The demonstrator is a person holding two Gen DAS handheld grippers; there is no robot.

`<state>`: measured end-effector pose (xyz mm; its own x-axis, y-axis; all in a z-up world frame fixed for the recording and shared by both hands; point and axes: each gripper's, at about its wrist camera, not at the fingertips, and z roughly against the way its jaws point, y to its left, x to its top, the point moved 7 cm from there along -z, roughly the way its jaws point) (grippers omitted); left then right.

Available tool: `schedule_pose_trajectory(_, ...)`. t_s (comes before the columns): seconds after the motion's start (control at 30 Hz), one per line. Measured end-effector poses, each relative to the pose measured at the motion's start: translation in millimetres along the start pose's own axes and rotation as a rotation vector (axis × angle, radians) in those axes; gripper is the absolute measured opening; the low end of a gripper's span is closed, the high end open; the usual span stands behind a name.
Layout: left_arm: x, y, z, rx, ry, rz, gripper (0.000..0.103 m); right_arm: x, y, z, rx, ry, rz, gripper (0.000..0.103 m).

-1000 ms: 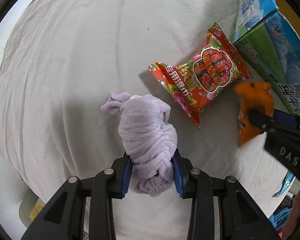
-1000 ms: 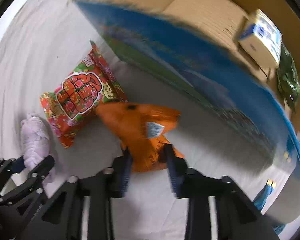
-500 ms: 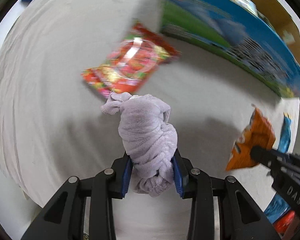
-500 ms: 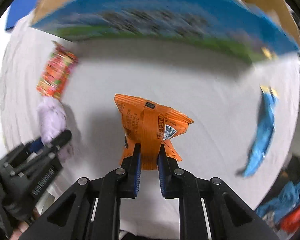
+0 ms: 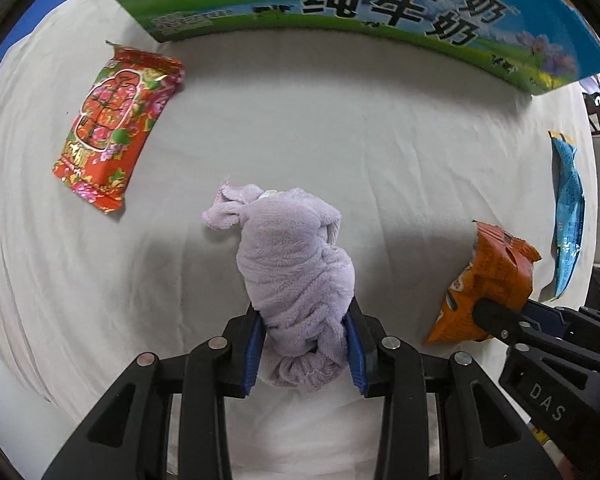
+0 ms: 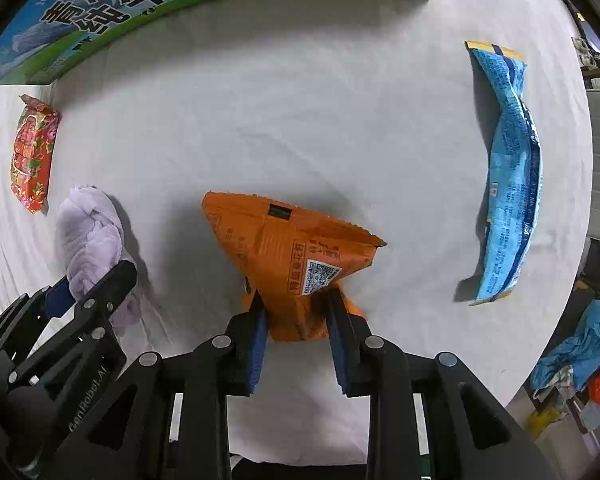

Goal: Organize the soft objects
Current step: 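Carry plush and orange bag into the box and open both tools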

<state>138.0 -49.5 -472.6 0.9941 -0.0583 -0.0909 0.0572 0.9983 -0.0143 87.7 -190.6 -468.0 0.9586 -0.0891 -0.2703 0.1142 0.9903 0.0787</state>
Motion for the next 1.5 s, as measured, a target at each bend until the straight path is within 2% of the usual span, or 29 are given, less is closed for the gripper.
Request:
schedule_pose_trajectory(0.03,9,-11,6,0.005,0.002,0.0,0.033,0,-1,-1,0.003,0.0,-0.002,0.029)
schedule_pose_trajectory(0.13,0,-22,-3,0.005,0.002,0.003,0.033,4,2,2,-0.003,-0.001,0.014,0.023)
schedule_pose_trajectory(0.2,3,-12,-5,0.007,-0.001,0.002,0.033,24,6,15,-0.01,-0.004,0.027,0.02)
schedule_pose_trajectory(0.33,10,-11,8,0.007,-0.007,0.006,0.033,14,1,26,-0.004,-0.025,0.04,0.016)
schedule_pose_trajectory(0.5,8,-14,24,-0.016,-0.021,0.003,0.033,10,5,54,0.044,-0.062,0.054,0.016)
schedule_pose_trajectory(0.67,14,-14,76,-0.053,-0.095,-0.006,0.033,7,10,110,0.095,-0.143,0.09,0.016)
schedule_pose_trajectory(0.87,40,-13,166,-0.093,-0.242,-0.025,0.033,18,16,204,0.128,-0.279,0.156,0.016)
schedule_pose_trajectory(1.03,76,-11,230,-0.098,-0.358,-0.042,0.033,47,28,262,0.138,-0.364,0.184,0.016)
schedule_pose_trajectory(1.1,94,-10,247,-0.092,-0.391,-0.046,0.033,63,30,273,0.14,-0.384,0.182,0.016)
schedule_pose_trajectory(1.23,131,-2,260,-0.07,-0.424,-0.05,0.033,103,35,293,0.123,-0.405,0.179,0.016)
schedule_pose_trajectory(1.37,172,5,250,-0.054,-0.388,-0.05,0.033,142,37,289,0.093,-0.376,0.173,0.016)
schedule_pose_trajectory(1.5,209,10,226,-0.055,-0.307,-0.052,0.033,181,40,261,0.054,-0.287,0.176,0.016)
